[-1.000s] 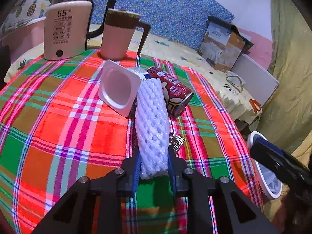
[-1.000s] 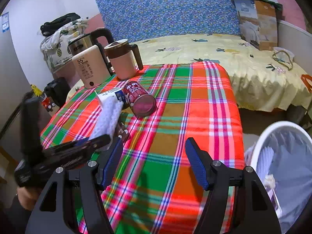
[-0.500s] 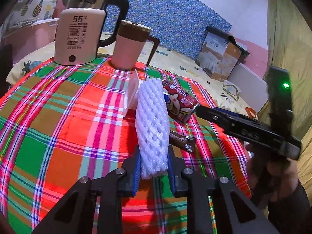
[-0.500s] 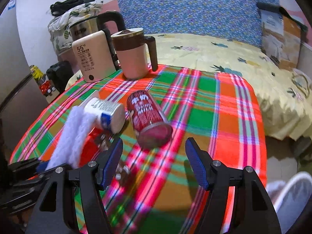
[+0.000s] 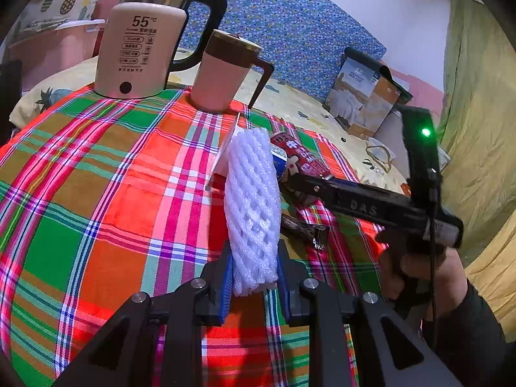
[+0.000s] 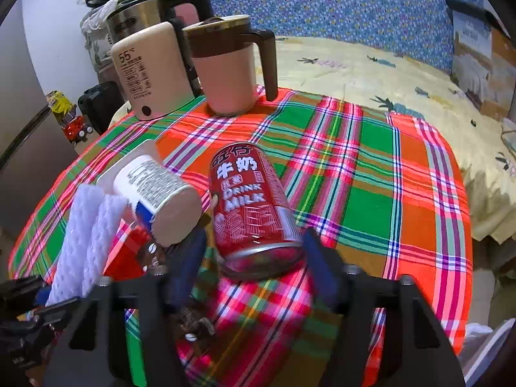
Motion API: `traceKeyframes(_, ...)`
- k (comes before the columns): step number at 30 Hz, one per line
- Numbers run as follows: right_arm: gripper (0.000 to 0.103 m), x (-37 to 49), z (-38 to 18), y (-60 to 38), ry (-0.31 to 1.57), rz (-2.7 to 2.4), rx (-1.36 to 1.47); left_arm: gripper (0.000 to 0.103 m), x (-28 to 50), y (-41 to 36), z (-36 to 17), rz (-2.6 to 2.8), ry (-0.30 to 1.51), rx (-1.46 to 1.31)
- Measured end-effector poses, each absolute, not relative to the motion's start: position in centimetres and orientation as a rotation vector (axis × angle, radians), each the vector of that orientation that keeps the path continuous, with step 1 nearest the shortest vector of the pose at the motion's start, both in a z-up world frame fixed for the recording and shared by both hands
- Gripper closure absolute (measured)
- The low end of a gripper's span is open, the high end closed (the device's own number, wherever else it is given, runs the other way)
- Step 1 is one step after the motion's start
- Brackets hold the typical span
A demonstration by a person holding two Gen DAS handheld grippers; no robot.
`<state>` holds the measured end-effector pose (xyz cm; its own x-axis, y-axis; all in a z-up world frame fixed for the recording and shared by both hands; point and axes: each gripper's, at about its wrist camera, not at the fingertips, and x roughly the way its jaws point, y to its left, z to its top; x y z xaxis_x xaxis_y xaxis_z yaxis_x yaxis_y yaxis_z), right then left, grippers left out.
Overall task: Collect trash
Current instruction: 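Grasp the white foam net sleeve with the left tool while the right tool grasps the red milk can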
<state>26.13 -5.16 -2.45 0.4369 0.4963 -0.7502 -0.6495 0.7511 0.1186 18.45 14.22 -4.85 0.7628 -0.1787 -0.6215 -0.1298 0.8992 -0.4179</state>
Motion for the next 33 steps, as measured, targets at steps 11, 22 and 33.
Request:
traceKeyframes(11, 0.047, 23.2, -1.4, -7.9, 0.847, 0.649, -0.098, 0.079, 17.9, 13.5, -4.5, -0.004, 0.706, -0.426)
traceKeyframes(22, 0.048, 18.5, -0.6, -12.8, 0.828, 0.589, 0.012, 0.079, 15.7, 10.3, -3.5, -0.038, 0.716, -0.366)
traceKeyframes(33, 0.048, 14.9, 0.4, -16.7, 0.783, 0.555, 0.092, 0.079, 11.6, 5.2, -2.7, -0.099, 0.755, -0.303)
